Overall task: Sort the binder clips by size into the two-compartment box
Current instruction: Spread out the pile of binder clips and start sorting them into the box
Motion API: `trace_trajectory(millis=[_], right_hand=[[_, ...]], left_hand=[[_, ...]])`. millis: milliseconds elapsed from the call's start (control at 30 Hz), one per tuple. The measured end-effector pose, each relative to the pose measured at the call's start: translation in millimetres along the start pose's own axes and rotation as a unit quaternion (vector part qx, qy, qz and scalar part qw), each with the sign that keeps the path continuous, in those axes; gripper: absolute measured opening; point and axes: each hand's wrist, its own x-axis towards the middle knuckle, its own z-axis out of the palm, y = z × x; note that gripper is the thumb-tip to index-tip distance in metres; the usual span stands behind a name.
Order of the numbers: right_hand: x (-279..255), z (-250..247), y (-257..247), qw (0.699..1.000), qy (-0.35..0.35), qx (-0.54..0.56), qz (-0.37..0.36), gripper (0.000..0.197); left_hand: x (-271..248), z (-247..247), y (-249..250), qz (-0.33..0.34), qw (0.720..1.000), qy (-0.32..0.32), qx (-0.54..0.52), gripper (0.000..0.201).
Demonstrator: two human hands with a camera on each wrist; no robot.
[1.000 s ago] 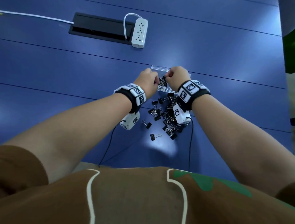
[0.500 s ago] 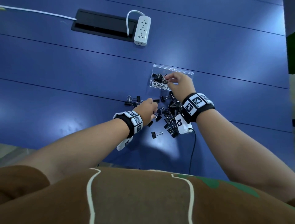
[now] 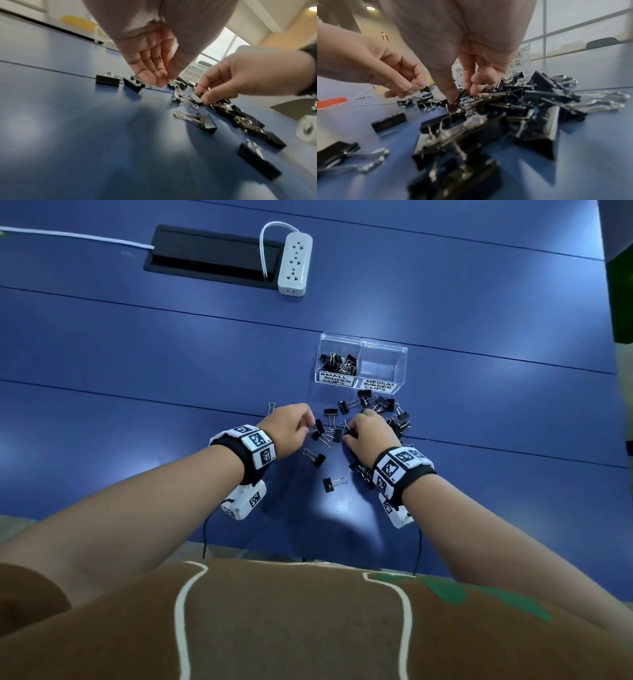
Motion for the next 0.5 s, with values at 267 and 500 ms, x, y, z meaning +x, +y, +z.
trace_trajectory(millis=[267, 500], right_hand=[[0.9, -14.8, 6.5, 0.976, 0.075, 0.193, 0.061, 0.007], [-8.5, -40.4, 46.8, 0.905, 0.097, 0.397, 0.12, 0.02]], left_hand=[[1.1, -4.9, -5.3, -0.012, 0.995, 0.054, 0.078, 0.028], [5.2, 29.8, 23.4, 0.074, 0.993, 0.027, 0.09, 0.016]])
